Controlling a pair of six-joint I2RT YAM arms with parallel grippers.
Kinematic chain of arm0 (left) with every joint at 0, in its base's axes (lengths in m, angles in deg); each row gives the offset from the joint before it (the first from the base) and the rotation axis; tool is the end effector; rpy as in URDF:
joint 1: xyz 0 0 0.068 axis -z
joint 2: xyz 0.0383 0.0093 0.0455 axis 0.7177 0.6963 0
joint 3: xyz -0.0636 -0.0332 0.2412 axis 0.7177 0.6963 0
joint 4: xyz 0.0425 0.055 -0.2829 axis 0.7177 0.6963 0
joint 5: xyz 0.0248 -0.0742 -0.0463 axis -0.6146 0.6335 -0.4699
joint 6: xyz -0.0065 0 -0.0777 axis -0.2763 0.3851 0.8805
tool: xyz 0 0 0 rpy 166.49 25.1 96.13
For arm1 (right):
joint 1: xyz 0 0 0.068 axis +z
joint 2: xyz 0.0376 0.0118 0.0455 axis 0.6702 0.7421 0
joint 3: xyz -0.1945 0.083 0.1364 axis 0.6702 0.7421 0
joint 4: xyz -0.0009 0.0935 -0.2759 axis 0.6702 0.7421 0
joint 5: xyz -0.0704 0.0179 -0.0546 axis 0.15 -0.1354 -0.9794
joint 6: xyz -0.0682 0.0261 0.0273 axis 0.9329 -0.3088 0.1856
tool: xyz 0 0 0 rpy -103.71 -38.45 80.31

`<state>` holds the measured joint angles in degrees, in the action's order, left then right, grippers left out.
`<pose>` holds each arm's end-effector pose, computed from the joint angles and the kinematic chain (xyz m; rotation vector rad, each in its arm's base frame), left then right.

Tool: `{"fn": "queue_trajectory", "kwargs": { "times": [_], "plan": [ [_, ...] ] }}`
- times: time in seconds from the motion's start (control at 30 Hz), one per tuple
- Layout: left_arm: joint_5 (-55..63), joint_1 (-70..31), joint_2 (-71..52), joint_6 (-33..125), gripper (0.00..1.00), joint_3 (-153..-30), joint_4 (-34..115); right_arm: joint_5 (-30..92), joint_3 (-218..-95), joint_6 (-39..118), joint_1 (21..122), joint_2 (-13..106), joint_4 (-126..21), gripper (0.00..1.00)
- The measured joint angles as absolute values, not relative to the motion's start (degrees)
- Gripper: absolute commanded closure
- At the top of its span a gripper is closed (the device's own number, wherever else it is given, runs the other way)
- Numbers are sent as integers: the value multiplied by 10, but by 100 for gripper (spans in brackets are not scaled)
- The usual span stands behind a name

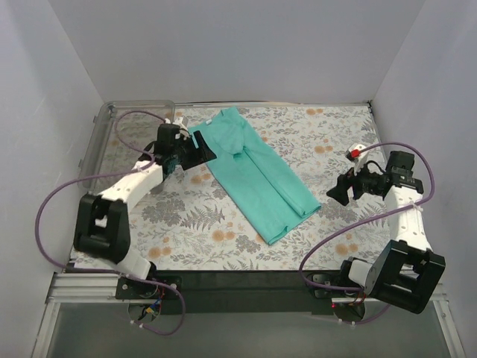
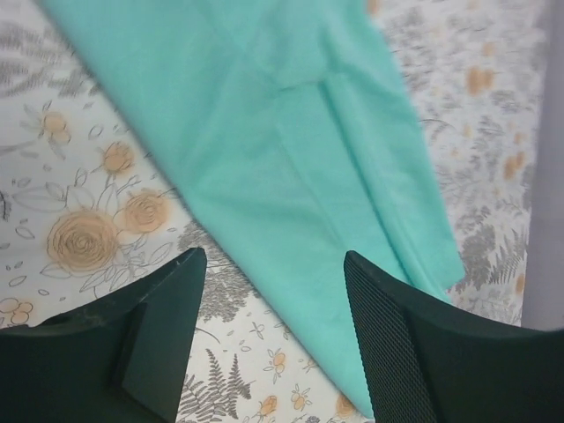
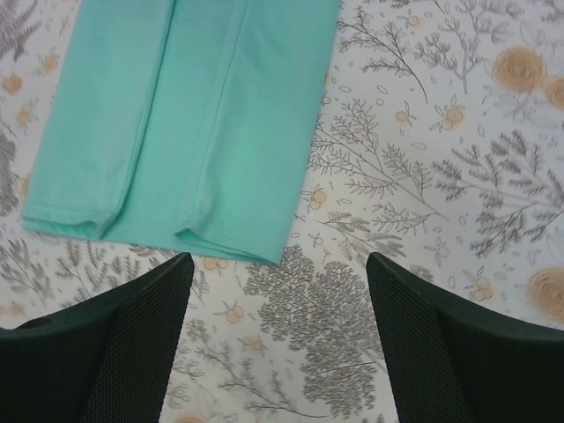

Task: Fold and stack the t-shirts
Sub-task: Fold the tshirt

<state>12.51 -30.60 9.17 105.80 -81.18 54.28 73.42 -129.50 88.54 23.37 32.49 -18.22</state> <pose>0.3838 -0.1243 0.1619 -1.0770 2.3339 -1.0157 0.2780 -0.0401 0.2135 -0.7611 2.0104 0.4938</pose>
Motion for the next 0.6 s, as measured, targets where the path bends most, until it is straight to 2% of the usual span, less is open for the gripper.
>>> {"fn": "queue_trajectory", "kwargs": {
  "times": [0.1, 0.13, 0.17, 0.27, 0.37, 0.47, 0.6],
  "plan": [
    [133, -289, -44, 1013, 32, -754, 506, 734, -1309, 1029, 242, 338, -119, 26],
    [136, -275, -96, 995, 14, -726, 485, 734, -1313, 1094, 245, 343, -92, 25],
    [143, -260, -149, 975, 7, -696, 461, 733, -1314, 1163, 246, 346, -66, 25],
    [178, -206, -282, 938, 7, -597, 379, 723, -1314, 1364, 247, 361, 20, 25],
    [217, -167, -339, 906, 6, -523, 315, 711, -1323, 1471, 249, 386, 84, 25],
    [229, -114, -311, 869, 8, -494, 301, 709, -1357, 1532, 253, 424, 138, 26],
    [186, 12, -244, 817, 14, -487, 310, 715, -1381, 1566, 261, 455, 167, 27]
  ]
}}
